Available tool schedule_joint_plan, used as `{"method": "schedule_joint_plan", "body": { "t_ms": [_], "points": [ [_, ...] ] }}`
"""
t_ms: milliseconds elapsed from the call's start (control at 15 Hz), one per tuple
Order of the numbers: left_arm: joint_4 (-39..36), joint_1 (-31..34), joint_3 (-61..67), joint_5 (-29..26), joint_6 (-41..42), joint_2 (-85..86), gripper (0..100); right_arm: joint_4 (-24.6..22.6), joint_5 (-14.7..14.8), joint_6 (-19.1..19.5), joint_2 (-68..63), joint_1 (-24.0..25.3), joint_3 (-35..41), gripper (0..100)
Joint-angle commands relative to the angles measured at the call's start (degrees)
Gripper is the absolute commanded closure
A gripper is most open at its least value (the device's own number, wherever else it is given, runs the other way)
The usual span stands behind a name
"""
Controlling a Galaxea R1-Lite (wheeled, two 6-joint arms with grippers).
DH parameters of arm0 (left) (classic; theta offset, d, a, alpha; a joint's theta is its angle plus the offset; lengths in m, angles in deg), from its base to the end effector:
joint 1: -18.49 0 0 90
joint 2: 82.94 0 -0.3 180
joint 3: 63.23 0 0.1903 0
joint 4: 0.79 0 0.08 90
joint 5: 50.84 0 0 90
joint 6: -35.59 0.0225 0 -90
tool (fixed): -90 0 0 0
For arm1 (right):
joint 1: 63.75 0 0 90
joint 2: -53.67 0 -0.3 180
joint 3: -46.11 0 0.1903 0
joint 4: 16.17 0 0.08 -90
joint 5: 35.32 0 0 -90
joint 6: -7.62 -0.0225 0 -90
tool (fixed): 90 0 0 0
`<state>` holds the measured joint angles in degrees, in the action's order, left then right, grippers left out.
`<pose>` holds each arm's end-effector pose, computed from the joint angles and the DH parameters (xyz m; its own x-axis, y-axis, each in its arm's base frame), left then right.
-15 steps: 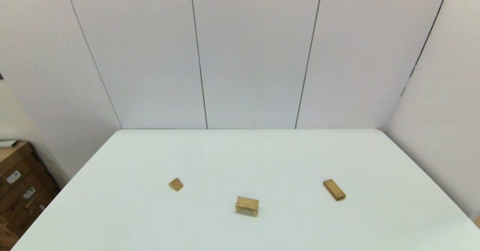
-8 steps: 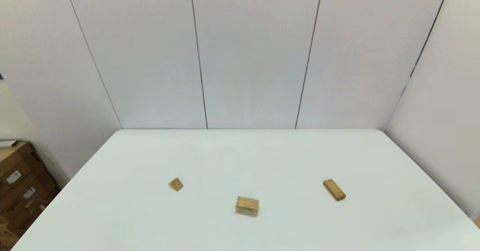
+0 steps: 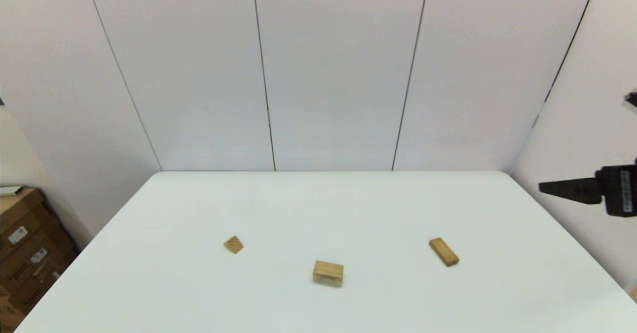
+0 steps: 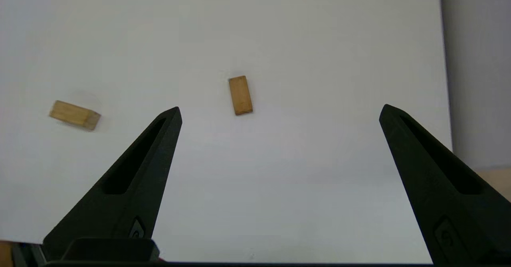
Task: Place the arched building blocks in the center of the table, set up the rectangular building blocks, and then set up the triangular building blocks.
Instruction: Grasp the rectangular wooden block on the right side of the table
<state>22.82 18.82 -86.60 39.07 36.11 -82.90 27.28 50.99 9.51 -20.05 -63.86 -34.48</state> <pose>-0.0229 -0.0002 0.0750 1.0000 0.0042 -0.0035 -0.0042 1.0000 0.0091 0.1871 0.0011 0.2497 0.8015 0.0628 -0.5947 -0.0694 0.9975 0.0118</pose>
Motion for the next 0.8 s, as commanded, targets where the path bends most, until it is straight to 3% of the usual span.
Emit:
{"method": "schedule_joint_plan", "body": {
  "t_ms": [67,333,800],
  "points": [
    [0.02,0.02,0.00,0.01,0.00,-0.05,0,0.21,-0.09,2.68,-21.46,1.16,-7.29,0],
    [0.02,0.02,0.00,0.01,0.00,-0.05,0,2.06,-0.44,6.11,-29.98,2.48,-10.10,0],
    [0.02,0.02,0.00,0.01,0.00,-0.05,0,5.13,-0.53,4.35,-38.51,4.59,-14.23,0]
  ]
}}
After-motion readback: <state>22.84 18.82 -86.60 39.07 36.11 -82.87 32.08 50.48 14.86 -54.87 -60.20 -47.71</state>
